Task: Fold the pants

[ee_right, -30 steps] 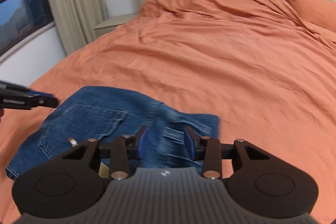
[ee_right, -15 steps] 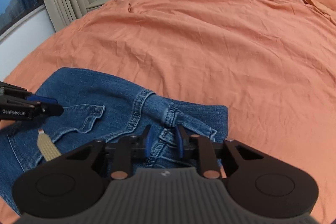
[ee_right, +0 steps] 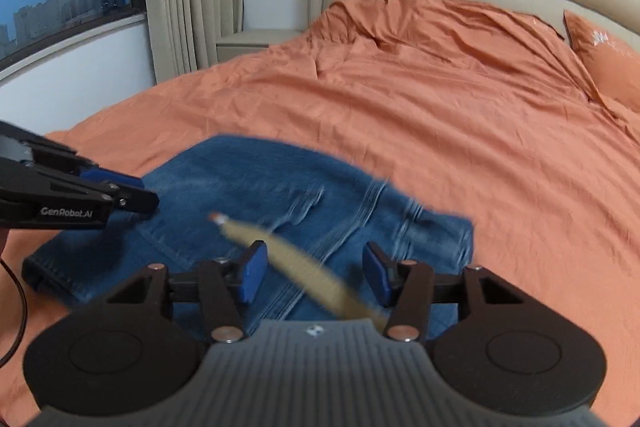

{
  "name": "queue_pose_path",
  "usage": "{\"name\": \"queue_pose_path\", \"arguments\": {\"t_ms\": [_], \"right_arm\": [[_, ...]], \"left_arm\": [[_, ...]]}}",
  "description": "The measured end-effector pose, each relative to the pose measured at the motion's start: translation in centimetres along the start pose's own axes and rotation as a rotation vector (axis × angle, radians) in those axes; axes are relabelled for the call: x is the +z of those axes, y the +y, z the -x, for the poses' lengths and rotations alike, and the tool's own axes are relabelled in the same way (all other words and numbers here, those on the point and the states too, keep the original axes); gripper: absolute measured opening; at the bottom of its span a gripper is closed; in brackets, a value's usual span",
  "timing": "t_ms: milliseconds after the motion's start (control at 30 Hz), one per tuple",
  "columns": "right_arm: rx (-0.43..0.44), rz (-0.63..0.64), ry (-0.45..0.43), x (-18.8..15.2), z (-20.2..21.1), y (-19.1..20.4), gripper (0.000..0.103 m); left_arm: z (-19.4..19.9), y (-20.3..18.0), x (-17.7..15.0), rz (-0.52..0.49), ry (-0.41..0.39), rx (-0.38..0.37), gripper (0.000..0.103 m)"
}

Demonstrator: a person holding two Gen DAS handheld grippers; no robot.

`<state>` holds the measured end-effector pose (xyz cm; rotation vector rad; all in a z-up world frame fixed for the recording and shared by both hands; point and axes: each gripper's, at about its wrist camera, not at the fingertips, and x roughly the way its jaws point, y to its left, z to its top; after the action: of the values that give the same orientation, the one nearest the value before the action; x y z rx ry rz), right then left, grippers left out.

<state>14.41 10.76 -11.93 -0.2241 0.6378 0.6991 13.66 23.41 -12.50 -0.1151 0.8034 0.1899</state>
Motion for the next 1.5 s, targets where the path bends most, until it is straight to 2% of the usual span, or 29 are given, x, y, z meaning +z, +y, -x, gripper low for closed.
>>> {"name": "queue_pose_path", "arguments": {"t_ms": [100, 167, 233, 333, 467, 533, 567, 633, 733, 767, 867, 967, 1033, 1100, 1233, 1500], "right_arm": [[0.000, -0.055, 0.032, -2.0, -1.5, -0.8, 0.060], [0.026, -0.099, 0.045, -3.0, -2.5, -1.6, 0.060], [0.018, -0.060, 0.043, -3.4, -3.0, -1.2, 0.061], [0.007, -0.083, 0.062, -3.0, -3.3, -1.1, 0.062], [0.011, -0.100, 0.097, -1.2, -2.4, -1.1, 0.062], [0.002, -0.089, 0.074, -0.5, -0.5, -0.8, 0.063], [0.002, -0.089, 0.054, -0.2, 0.7, -0.6, 0.063], [0.007, -0.093, 0.008, 0.1, 3.5, -0.1, 0.072], [-0.002, -0.084, -0.063, 0.5, 7.9, 0.9, 0.080], [-0.004, -0.080, -0.088, 0.6, 9.3, 1.3, 0.080], [-0.020, -0.073, -0.152, 0.6, 13.3, 2.2, 0.080], [-0.032, -0.089, -0.205, -0.2, 16.9, 3.0, 0.081], [-0.044, -0.099, -0.230, -1.0, 18.9, 3.4, 0.081], [-0.063, -0.100, -0.251, -1.8, 20.7, 3.9, 0.081], [-0.112, -0.107, -0.274, -4.1, 23.6, 4.8, 0.081], [-0.105, -0.140, -0.245, -7.7, 25.2, 5.5, 0.082]], "left_arm": [[-1.3, 0.3, -1.3, 0.033, 0.023, 0.000, 0.025], [-2.2, 0.1, -2.2, 0.029, 0.038, 0.012, 0.024], [-2.5, -0.3, -2.3, 0.013, 0.041, 0.036, 0.024], [-2.0, -0.9, -1.8, 0.003, 0.042, 0.061, 0.024], [0.4, -1.1, -1.3, 0.024, -0.008, 0.058, 0.024], [2.7, -1.5, -1.1, 0.033, -0.070, 0.048, 0.027], [4.0, -1.8, -1.0, 0.028, -0.098, 0.053, 0.030], [6.6, -2.6, -0.7, 0.020, -0.144, 0.080, 0.035], [10.9, -3.3, -0.5, 0.008, -0.231, 0.119, 0.052], [12.2, -3.5, -0.4, 0.008, -0.259, 0.139, 0.059], [15.9, -4.0, -0.7, 0.004, -0.310, 0.186, 0.068], [19.0, -4.7, -1.6, 0.019, -0.356, 0.193, 0.082], [20.7, -5.4, -2.7, 0.033, -0.379, 0.204, 0.086], [21.8, -6.3, -3.7, 0.046, -0.376, 0.235, 0.088], [23.1, -7.2, -5.5, 0.083, -0.323, 0.290, 0.088], [21.4, -7.7, -8.3, 0.145, -0.201, 0.248, 0.088]]}}
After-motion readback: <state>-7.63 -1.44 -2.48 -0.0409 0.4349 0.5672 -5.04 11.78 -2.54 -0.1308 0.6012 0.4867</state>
